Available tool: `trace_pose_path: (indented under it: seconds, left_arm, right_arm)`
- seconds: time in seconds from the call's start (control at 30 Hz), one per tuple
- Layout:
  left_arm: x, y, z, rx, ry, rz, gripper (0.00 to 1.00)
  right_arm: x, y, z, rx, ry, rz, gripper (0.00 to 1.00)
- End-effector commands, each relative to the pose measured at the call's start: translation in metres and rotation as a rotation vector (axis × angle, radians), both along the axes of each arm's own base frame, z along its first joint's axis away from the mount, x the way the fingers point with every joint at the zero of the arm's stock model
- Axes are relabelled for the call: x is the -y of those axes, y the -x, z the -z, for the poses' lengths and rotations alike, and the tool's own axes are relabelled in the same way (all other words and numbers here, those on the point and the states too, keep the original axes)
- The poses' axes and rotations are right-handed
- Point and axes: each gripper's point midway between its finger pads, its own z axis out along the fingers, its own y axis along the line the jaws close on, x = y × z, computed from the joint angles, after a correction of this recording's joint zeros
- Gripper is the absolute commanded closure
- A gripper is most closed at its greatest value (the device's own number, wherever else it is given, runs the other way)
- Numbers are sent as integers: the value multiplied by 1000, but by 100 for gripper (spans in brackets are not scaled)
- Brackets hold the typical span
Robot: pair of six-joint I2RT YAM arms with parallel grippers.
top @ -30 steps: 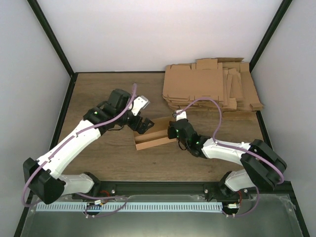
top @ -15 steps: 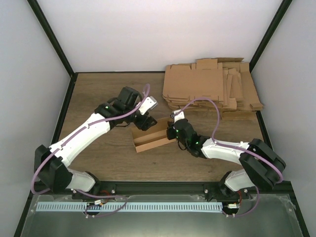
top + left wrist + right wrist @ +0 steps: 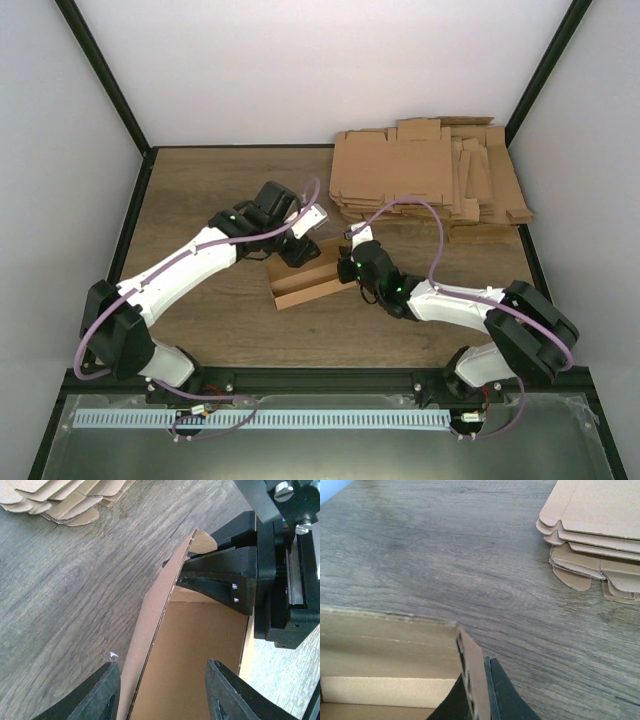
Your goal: Fold the paper box
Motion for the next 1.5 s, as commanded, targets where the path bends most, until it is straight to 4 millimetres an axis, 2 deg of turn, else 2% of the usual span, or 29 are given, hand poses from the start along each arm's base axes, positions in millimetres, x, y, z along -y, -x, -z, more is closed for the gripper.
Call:
trace_pose_path:
  seconds: [0.0, 0.3, 0.57, 0.7, 0.8, 1.13, 1.47]
  left_arm:
    - [2, 4, 8, -7, -23, 1, 51]
    - [2, 7, 27, -30, -82, -13, 65]
    - [6, 15, 35, -58, -101, 6, 96]
    - [9, 21, 41, -71, -108, 25, 96]
    - [11, 24, 45, -82, -114, 33, 96]
    - [15, 30, 57, -108, -135, 46, 96]
    - [22, 34, 61, -132, -122, 60, 96]
  right_arm:
    - [6, 25, 49, -133, 135, -66, 99]
    - [6, 25, 48, -130, 139, -68, 99]
    - [7, 25, 45, -128, 134, -64, 97]
    - [8, 25, 43, -125, 132, -60, 93]
    - [10, 26, 43, -123, 134, -56, 84]
    - [18, 32, 39, -143, 126, -36, 77]
    - [30, 49, 24, -174, 86, -34, 57]
